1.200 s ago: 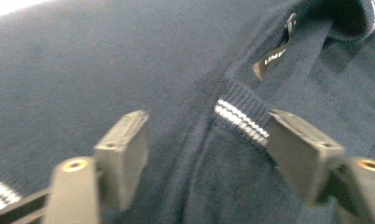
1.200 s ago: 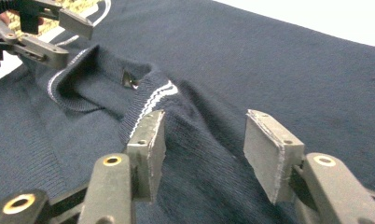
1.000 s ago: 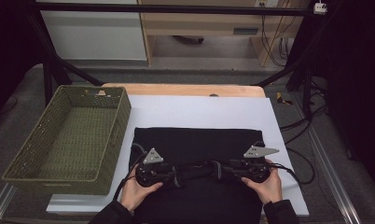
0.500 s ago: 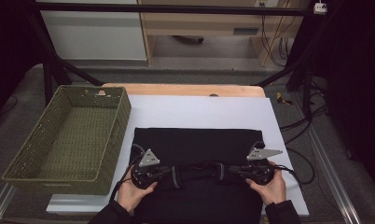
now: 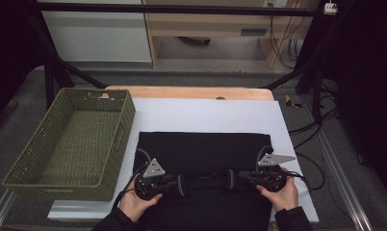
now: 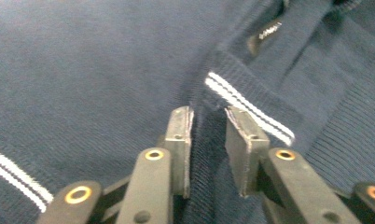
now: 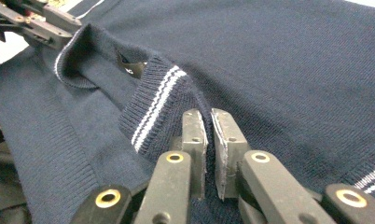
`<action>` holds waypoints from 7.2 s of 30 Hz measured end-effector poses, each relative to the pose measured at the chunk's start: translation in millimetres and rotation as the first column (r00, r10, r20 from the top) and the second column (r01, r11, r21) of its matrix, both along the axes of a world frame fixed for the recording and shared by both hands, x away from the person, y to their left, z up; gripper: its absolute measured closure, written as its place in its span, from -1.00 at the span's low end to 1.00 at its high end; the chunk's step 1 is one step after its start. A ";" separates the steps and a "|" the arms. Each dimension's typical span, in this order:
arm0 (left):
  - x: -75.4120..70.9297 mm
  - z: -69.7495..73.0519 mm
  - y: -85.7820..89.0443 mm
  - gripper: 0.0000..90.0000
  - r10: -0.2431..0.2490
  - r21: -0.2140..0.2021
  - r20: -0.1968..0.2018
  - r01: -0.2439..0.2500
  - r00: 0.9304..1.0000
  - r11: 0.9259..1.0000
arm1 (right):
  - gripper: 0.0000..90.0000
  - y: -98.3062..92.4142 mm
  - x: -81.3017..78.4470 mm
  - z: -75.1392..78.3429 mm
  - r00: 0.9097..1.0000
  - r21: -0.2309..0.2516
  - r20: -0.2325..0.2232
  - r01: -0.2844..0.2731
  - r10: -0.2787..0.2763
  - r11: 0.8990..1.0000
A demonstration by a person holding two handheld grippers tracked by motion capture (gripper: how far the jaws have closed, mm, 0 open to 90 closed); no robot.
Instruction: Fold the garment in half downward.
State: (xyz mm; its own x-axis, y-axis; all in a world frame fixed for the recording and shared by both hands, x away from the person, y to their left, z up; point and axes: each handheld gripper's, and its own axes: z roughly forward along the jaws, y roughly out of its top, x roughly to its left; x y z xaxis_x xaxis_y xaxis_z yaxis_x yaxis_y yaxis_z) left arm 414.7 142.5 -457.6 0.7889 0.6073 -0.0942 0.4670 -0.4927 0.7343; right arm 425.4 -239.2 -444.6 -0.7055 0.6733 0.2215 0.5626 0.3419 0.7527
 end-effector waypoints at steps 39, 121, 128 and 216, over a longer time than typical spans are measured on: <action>-52.5 -0.5 63.7 0.12 0.218 0.017 -0.045 -0.217 0.975 0.976 | 0.30 -49.3 -48.2 -4.1 0.991 -0.112 0.011 0.136 -0.136 0.984; 63.5 34.6 31.7 -1.00 0.159 -0.106 0.063 -0.152 0.985 0.983 | -0.72 -74.0 45.0 -4.1 0.961 0.075 0.079 0.260 -0.266 0.963; 84.2 31.7 25.2 -1.00 0.180 -0.079 0.077 -0.174 0.981 0.982 | -0.81 -77.2 63.8 -3.4 0.954 0.064 0.080 0.284 -0.289 0.957; 189.3 7.6 23.3 0.98 0.350 0.096 0.123 -0.363 0.928 0.927 | 0.89 -79.8 137.0 -17.7 0.898 -0.141 0.070 0.440 -0.435 0.887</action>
